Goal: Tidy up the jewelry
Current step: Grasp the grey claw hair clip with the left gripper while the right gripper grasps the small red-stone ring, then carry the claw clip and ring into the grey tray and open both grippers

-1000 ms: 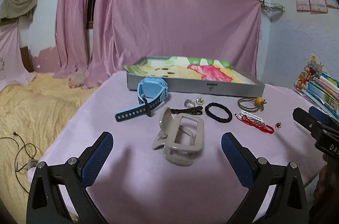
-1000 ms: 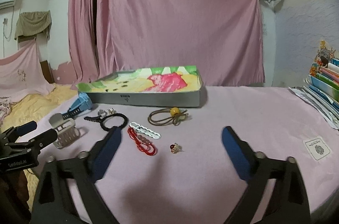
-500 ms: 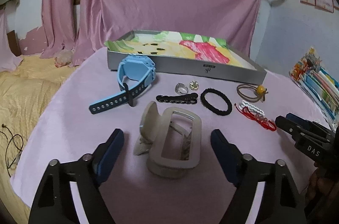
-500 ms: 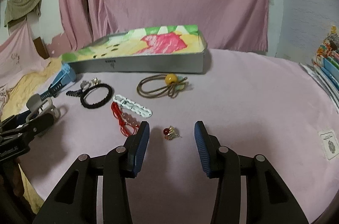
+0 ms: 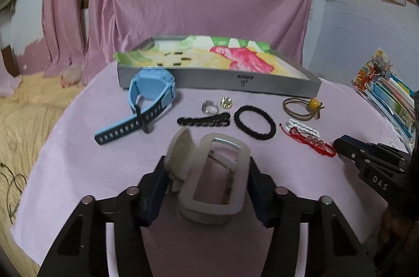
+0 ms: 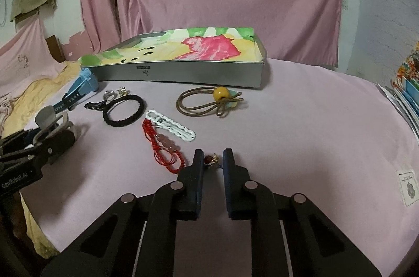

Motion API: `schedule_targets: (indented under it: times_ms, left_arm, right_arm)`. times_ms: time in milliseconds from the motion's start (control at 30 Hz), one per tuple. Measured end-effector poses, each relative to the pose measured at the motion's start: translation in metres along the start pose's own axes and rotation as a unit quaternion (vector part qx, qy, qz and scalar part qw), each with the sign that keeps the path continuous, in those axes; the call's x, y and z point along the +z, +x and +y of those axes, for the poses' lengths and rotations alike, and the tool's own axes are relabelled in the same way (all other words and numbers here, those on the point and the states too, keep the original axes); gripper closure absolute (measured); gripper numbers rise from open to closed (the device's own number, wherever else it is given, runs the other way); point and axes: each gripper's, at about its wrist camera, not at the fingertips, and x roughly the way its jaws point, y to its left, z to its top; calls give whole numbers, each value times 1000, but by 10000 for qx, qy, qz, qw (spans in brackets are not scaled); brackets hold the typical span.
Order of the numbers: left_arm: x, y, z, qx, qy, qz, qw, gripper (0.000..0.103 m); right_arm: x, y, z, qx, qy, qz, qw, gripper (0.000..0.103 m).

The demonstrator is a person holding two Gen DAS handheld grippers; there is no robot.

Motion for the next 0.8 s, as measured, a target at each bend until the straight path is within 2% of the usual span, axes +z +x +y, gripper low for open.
schedule_targets:
  times_ms: [67, 200, 467, 567, 800]
  left_arm:
    - [0, 1, -4, -140, 42, 44, 9999, 53]
    - [-1, -1, -13, -153, 205, 24, 9997, 53]
    - [13, -4, -19, -508, 113, -172, 9985, 54]
    - [27, -6, -17, -613, 53, -329, 9976, 54]
    - [80, 5, -6, -770, -113, -576, 9953, 54]
  right_arm:
    - [0, -1, 1, 44, -54, -20, 10000, 90]
    - [-2, -3, 0, 228, -86, -72, 9997, 92]
    - [2, -17, 0, 560, -53, -392, 9976, 92]
    - [14, -24, 0, 715, -116, -514, 9960, 92]
    - [70, -22, 6, 1021, -481, -810, 9903, 92]
